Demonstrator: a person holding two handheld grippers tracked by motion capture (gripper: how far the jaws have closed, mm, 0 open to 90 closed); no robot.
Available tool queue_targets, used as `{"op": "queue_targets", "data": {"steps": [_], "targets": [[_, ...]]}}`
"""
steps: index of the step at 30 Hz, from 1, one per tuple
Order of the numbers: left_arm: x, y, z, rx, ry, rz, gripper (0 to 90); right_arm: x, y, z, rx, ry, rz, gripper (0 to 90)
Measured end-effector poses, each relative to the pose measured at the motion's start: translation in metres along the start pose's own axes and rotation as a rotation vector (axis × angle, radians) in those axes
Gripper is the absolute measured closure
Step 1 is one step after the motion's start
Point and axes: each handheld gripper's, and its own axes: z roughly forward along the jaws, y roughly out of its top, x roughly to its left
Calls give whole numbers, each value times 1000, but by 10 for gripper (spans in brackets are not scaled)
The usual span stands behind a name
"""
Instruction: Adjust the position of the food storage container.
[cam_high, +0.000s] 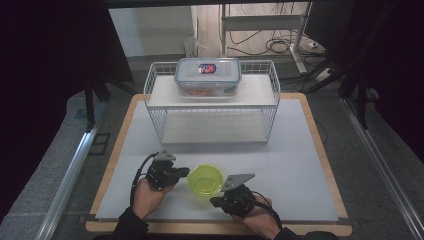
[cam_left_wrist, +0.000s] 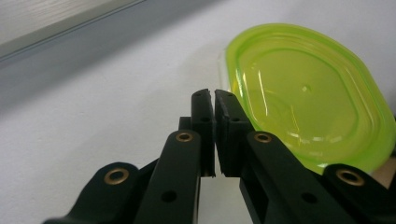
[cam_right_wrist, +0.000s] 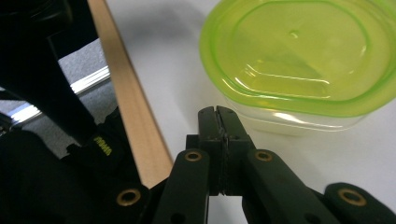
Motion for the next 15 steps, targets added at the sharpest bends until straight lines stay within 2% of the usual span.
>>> {"op": "queue_targets", "data": {"steps": [5,11,15], "targets": [[-8,0,1,11,-19,6,866,-12,0,-7,-10,-44,18,888],[-19,-2,2,28,-45,23,861,-26,-5,-15,9,-85,23,875],[-20,-3,3,32,-34,27,851,-31,-8,-18,10,-88,29,861]]}}
